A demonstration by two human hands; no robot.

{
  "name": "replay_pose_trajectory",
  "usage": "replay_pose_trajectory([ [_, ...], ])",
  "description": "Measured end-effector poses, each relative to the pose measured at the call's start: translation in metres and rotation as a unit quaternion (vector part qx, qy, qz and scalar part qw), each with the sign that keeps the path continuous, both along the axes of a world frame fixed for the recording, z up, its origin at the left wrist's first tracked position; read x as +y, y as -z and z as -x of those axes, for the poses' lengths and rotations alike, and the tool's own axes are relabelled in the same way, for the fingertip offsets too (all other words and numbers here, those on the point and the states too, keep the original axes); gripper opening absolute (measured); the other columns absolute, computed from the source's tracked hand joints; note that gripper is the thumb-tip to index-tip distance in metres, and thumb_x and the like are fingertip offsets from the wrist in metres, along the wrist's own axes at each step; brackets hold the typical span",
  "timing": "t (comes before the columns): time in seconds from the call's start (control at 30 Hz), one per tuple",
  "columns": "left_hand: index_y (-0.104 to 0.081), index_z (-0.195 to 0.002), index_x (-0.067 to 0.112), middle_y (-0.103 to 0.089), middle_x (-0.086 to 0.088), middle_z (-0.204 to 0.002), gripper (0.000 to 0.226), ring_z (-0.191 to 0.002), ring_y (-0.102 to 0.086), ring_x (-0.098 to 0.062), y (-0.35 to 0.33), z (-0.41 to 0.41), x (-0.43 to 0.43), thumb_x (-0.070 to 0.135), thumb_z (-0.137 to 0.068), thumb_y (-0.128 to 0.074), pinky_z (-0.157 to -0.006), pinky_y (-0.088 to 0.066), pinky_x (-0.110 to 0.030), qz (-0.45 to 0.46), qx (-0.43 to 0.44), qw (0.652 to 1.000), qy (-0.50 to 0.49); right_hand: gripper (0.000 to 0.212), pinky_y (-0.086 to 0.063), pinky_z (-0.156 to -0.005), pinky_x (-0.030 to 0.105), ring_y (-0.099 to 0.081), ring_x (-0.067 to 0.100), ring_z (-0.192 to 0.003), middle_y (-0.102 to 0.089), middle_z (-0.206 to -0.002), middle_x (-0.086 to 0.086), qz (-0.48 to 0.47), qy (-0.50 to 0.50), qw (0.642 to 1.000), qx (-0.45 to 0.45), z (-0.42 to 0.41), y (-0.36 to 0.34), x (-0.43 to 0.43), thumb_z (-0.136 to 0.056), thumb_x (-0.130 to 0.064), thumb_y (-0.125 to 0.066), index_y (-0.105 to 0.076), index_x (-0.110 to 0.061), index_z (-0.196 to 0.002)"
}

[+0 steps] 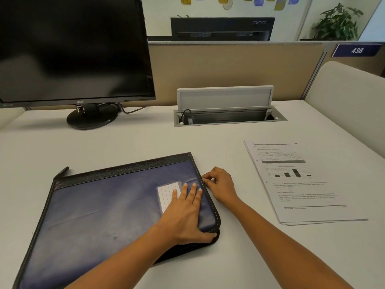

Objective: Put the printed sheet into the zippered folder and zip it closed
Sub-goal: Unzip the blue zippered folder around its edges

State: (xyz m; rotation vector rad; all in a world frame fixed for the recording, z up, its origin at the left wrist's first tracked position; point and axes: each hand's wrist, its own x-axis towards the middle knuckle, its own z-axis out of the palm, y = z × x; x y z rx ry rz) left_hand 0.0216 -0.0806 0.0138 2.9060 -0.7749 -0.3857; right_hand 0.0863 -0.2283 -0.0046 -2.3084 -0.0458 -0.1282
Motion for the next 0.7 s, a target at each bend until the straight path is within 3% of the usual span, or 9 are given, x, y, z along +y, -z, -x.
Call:
replay_pose_trajectory([
  [0.33,0.007,-0.146,0.012,0.009,-0.007,-0.156,0.113,-0.142,0.014,-0.027,0.002,0.003,0.0,0.077,-0.068,-0.043,-0.114,0.008,-0.046,0.003,-0.016,1.0,-0.004,0.014,-0.036,-0.069,0.02,-0.045,0.012,-0.084,-0.065,-0.092,0.01,-0.006,-0.025,1.0,-0.006,0.022,-0.001,-0.009,-0.085,-0.015,-0.061,-0.071,-0.009,-0.092],
  [0.47,0.008,-0.146,0.011,0.008,-0.008,-0.156,0.112,-0.142,0.013,-0.029,-0.001,0.003,-0.001,0.075,-0.07,-0.044,-0.114,0.007,-0.046,-0.005,-0.01,1.0,-0.002,0.014,-0.032,-0.064,0.008,-0.045,0.012,-0.084,-0.065,-0.092,0.009,-0.008,-0.026,1.0,-0.011,0.027,0.0,-0.012,-0.084,-0.015,-0.063,-0.071,-0.009,-0.093],
  [0.7,0.007,-0.145,0.004,0.006,-0.019,-0.154,0.095,-0.142,0.006,-0.038,-0.003,0.016,-0.011,0.063,-0.083,-0.036,-0.115,0.002,-0.042,-0.042,-0.009,0.999,-0.009,0.019,-0.035,-0.072,0.02,-0.047,0.011,-0.09,-0.062,-0.098,0.007,-0.001,0.004,1.0,0.01,0.018,0.001,-0.007,-0.086,-0.02,-0.06,-0.07,-0.016,-0.102],
])
